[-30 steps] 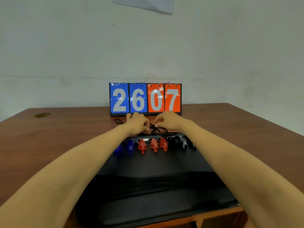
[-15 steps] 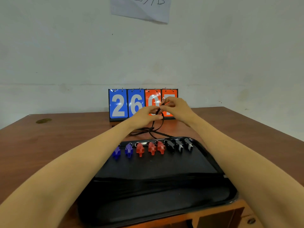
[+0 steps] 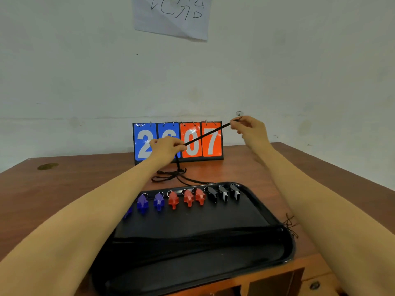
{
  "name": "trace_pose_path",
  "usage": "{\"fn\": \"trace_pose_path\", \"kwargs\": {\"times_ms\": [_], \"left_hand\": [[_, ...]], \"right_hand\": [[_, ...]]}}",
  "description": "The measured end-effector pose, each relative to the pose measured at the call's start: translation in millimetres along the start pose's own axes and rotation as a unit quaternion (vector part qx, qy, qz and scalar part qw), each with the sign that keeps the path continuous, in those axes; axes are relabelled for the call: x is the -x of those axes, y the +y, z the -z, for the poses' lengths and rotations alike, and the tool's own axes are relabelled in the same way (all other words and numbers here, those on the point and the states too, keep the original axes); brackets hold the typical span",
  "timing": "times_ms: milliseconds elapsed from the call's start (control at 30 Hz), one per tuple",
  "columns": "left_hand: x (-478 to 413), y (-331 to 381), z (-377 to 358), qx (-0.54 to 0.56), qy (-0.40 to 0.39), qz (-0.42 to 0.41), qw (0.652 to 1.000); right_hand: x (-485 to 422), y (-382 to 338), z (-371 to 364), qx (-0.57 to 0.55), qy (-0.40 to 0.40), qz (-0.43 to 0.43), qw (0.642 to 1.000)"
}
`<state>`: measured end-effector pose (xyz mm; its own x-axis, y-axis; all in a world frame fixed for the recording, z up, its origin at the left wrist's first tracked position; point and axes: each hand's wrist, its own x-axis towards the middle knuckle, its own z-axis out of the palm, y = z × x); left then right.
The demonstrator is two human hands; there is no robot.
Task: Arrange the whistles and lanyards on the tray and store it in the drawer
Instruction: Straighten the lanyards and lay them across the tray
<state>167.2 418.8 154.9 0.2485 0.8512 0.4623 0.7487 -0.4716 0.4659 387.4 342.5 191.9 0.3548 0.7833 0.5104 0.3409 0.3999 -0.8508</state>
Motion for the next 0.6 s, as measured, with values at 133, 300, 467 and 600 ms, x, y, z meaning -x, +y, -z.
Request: {"fn": "trace_pose_path", "kwargs": {"times_ms": [133, 300, 467, 600], "left_hand": [[5, -20, -2, -0.097, -0.030, 0.062, 0.993], [8, -27, -2, 0.049, 0.053, 0.120, 0.990], [4, 6, 15, 0.525, 0.095, 0.192, 0.823], [6, 17, 34, 0.537, 0.128, 0.174, 0.815]], "right_hand": [[-9, 5, 20, -0.025, 0.090, -0.030, 0.995], [-6, 14, 33, -0.027, 0.132, -0.060, 0.989], [-2, 20, 34, 0.021, 0.099, -0.096, 0.990], [5, 18, 38, 0.054, 0.076, -0.086, 0.992]]}}
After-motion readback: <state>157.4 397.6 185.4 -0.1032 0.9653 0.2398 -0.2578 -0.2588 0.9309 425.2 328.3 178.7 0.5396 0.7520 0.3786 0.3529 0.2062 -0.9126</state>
